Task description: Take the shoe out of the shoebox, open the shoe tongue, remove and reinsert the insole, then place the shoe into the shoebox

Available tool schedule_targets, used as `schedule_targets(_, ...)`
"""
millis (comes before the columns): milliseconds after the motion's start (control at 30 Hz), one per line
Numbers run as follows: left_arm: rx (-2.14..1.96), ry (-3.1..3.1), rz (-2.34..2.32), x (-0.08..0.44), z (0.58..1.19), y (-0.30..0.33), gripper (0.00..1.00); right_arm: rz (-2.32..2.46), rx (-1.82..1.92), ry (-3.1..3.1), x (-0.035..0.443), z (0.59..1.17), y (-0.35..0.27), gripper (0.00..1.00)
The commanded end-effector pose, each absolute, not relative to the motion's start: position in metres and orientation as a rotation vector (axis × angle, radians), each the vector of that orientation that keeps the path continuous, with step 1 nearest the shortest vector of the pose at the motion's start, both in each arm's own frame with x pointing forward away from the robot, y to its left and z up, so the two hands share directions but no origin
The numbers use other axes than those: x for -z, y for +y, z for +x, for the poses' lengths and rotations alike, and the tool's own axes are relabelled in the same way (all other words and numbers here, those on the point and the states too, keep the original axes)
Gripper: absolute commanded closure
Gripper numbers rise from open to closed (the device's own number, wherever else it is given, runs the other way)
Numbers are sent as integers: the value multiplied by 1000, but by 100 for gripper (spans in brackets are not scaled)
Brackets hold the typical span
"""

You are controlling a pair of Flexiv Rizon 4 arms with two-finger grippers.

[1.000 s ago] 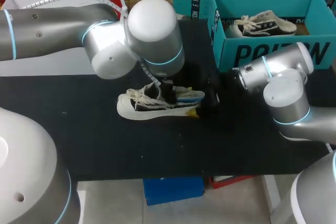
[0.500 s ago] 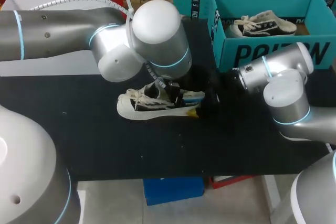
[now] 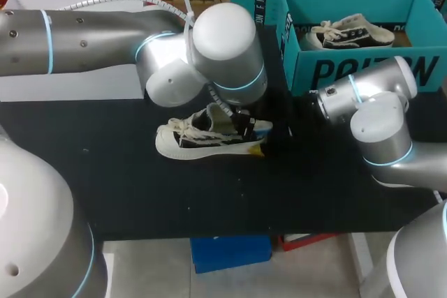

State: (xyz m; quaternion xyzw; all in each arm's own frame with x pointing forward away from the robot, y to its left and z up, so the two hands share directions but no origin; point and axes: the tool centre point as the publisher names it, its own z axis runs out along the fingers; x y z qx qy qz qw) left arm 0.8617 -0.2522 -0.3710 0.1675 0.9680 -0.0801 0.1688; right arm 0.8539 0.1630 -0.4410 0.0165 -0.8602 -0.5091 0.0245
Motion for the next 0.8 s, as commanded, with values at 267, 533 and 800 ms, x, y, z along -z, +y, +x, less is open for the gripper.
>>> schedule_targets(267,212,2745,461,381,863,-252,56,50,1572,-2661,445,854,164,100)
schedule_targets(533,187,2734,430,377,860,-240,63,50,1572,-2661,445,854,164,100)
schedule_targets(800,183,2734,409,376,859,-234,68,50,1572,-2661,445,854,164,100)
